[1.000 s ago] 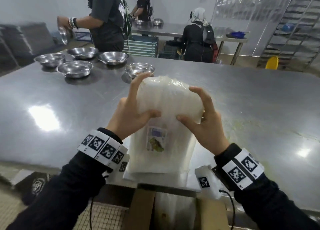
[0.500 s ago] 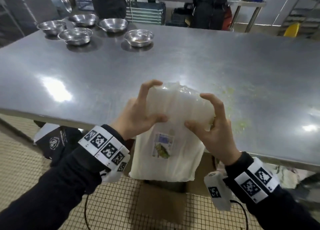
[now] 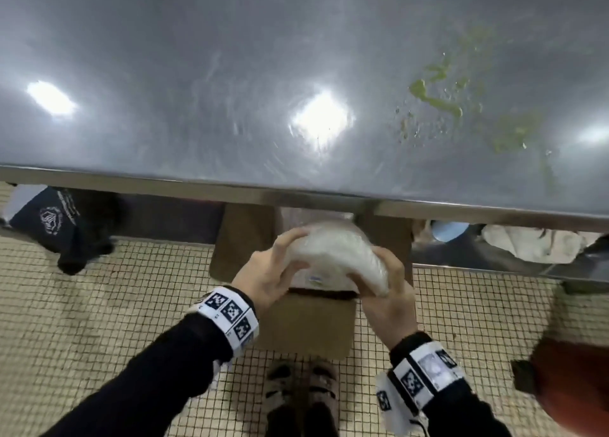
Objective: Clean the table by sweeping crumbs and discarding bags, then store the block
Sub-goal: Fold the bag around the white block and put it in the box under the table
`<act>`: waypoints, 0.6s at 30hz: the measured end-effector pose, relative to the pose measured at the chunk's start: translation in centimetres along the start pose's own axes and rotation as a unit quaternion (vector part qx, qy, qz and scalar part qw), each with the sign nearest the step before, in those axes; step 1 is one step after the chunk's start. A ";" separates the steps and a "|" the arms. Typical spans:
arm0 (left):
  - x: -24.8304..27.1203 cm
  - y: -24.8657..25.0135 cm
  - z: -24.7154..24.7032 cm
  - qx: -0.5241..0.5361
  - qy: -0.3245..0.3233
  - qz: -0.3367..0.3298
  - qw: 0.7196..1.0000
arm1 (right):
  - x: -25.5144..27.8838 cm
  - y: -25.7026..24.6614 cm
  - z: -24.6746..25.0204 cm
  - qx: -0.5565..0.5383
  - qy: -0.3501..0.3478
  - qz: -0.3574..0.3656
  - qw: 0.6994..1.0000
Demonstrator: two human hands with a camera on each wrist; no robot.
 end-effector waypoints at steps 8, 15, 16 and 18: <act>-3.1 -9.3 -9.6 -0.069 -0.027 0.030 0.997 | 1.3 11.5 -7.6 0.059 -0.126 -0.227 0.964; -1.9 -14.8 -13.3 0.033 0.063 0.111 0.991 | 3.6 15.5 -10.2 0.044 -0.079 -0.272 0.958; -1.0 -15.8 -13.5 0.024 0.076 0.144 0.986 | 4.4 15.9 -10.5 0.048 -0.074 -0.267 0.960; 1.4 -17.3 -13.8 -0.022 0.090 0.217 0.972 | 6.6 16.4 -11.3 0.069 -0.093 -0.273 0.955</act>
Point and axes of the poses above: each hand's wrist, its own x-axis away from the middle knuckle, its own z-axis out of the back of the hand, y = z × x, the point moved 3 cm from there along -x, towards the middle knuckle, and after that the axes turned 5 degrees about z, right-handed, at the moved point
